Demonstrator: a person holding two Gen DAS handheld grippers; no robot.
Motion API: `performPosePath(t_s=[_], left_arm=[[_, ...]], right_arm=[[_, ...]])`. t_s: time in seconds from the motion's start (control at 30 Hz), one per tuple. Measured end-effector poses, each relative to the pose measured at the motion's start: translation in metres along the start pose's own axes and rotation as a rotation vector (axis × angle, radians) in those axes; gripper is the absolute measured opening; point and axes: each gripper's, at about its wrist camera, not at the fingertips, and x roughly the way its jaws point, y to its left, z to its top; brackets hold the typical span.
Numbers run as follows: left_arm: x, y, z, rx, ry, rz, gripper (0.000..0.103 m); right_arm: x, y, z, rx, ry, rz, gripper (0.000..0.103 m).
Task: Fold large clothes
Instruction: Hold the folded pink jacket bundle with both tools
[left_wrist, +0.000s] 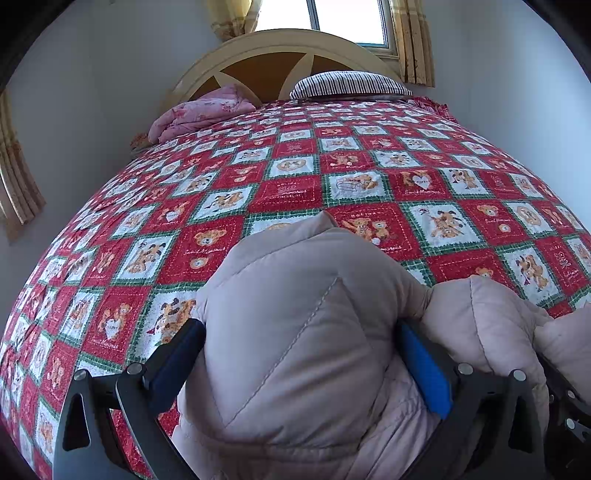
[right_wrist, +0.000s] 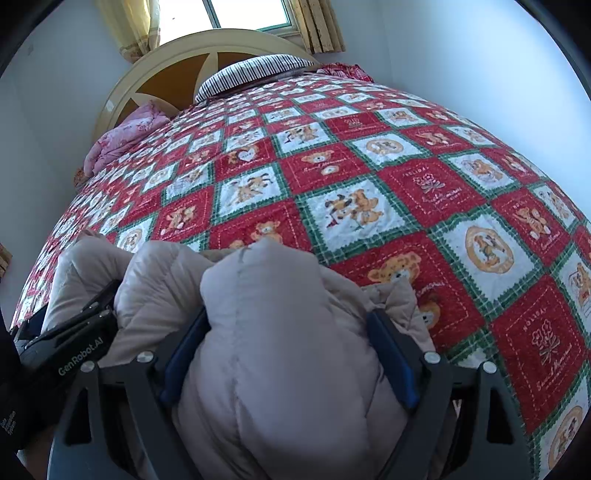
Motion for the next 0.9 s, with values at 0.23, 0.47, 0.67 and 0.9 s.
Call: performPosePath(t_s=[0.23,0.47,0.67,0.9], left_arm=[[0.0004,-0.0001,0.0000,0.001,0.000,0.002,0.102],[0.0006,-0.0005,0.0001,0.000,-0.001,0.002,0.102],[0.0005,-0.0004,0.0001,0.001,-0.001,0.002,0.102],[0.0012,-0.0009,-0.0001,0.002,0.000,0.004,0.102]], right_arm=[[0.0025,-0.0010,-0.0003,0.001,0.007,0.005,0.088],[0.0034,-0.0014,0.0000,0.002,0.009,0.003,0.088],[0.0055,-0.0014,-0.0007,0.004,0.019,0.007,0.089],[0.0061,-0.0016,-0.0005,0.004,0.020,0.007,0.089]])
